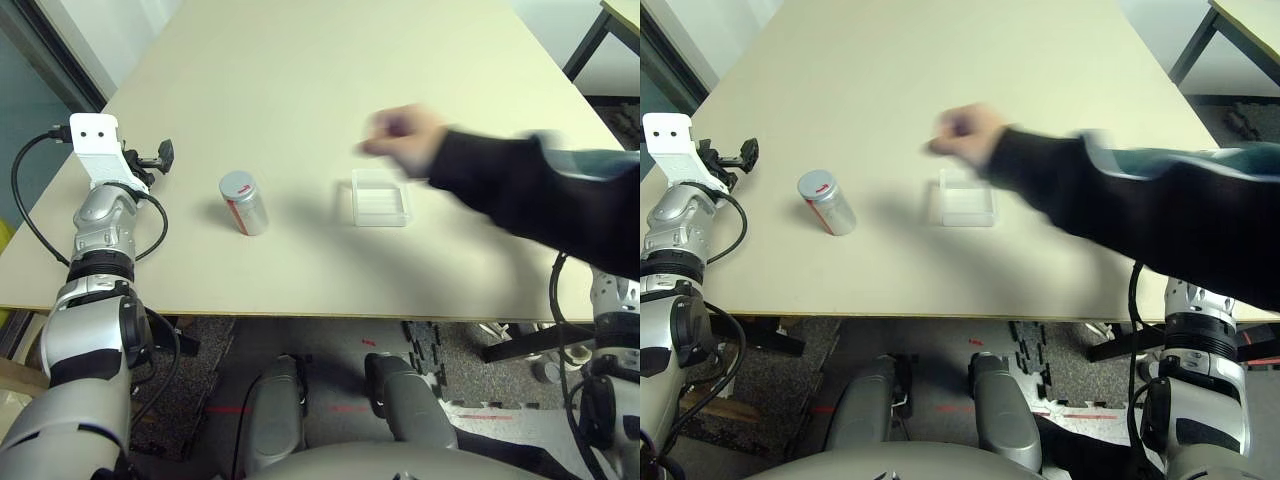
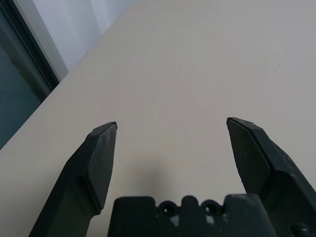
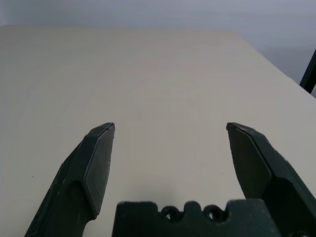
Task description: Pour the medicine from the bottle into the box.
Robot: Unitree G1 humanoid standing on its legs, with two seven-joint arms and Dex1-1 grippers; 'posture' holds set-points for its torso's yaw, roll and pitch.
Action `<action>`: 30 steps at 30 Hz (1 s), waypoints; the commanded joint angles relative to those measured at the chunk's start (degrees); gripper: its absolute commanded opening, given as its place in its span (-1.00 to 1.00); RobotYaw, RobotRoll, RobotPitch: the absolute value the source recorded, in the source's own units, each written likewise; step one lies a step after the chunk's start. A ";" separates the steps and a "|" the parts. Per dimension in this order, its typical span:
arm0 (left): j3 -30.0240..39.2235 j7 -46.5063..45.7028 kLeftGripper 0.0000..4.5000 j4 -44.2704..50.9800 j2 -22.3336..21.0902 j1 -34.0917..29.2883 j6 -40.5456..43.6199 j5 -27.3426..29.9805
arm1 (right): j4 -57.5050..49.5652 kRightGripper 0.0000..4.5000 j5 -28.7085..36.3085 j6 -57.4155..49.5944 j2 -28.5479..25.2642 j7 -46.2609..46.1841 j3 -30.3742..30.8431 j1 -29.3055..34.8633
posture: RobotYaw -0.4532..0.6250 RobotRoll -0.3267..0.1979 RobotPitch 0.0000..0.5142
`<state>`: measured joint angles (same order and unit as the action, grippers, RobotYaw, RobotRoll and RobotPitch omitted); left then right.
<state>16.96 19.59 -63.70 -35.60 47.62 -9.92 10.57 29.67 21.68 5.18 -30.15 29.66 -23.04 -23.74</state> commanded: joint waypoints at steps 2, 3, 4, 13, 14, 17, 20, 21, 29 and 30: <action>-0.12 0.55 0.98 -0.34 -0.26 -0.30 -0.44 -0.58 | 1.01 1.00 -0.41 0.44 0.53 -0.12 0.28 -0.25 | -0.41 0.25 -0.38; -0.16 0.62 0.98 -0.29 -0.23 -0.31 -0.46 -0.59 | 1.03 1.00 -0.42 0.50 0.56 -0.15 0.26 -0.39 | -0.42 0.25 -0.38; -0.17 0.69 0.98 -0.27 -0.22 -0.33 -0.47 -0.59 | 0.98 1.00 -0.43 0.52 0.59 -0.19 0.24 -0.46 | -0.42 0.25 -0.38; -0.81 1.86 0.98 -0.12 1.11 0.56 -0.69 -0.72 | 0.28 1.00 -0.14 0.39 -0.06 0.33 -0.41 -0.11 | -0.46 0.25 -0.42; -0.90 2.25 0.98 -0.04 1.21 0.59 -0.75 -0.74 | 0.14 1.00 -0.06 0.35 -0.13 0.39 -0.49 -0.10 | -0.46 0.25 -0.42; -0.55 2.96 0.98 0.24 1.19 0.95 -0.26 -0.30 | 0.03 1.00 0.53 0.14 -0.48 1.63 -0.50 -0.57 | -0.46 0.25 -0.43; -0.13 4.63 0.98 1.04 0.75 0.82 0.44 0.35 | -0.65 1.00 1.85 -0.53 -0.86 5.09 0.00 -1.18 | -0.44 0.25 -0.44; -0.01 5.41 0.98 1.47 0.45 0.62 0.75 0.56 | -1.38 1.00 2.62 -1.05 -0.85 6.73 0.26 -1.34 | -0.44 0.25 -0.44; 1.27 11.73 0.98 6.43 -1.28 -1.97 3.96 2.93 | -11.14 1.00 8.85 -7.27 -0.88 23.39 5.36 -0.46 | -0.38 0.25 -0.45; 1.39 12.38 0.98 7.29 -1.45 -2.36 4.36 3.21 | -12.34 1.00 9.38 -8.04 -0.89 25.21 6.18 -0.25 | -0.37 0.25 -0.46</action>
<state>17.79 30.70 -57.90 -36.31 46.32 -6.90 13.03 19.77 29.69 -1.32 -30.65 51.57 -18.43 -24.86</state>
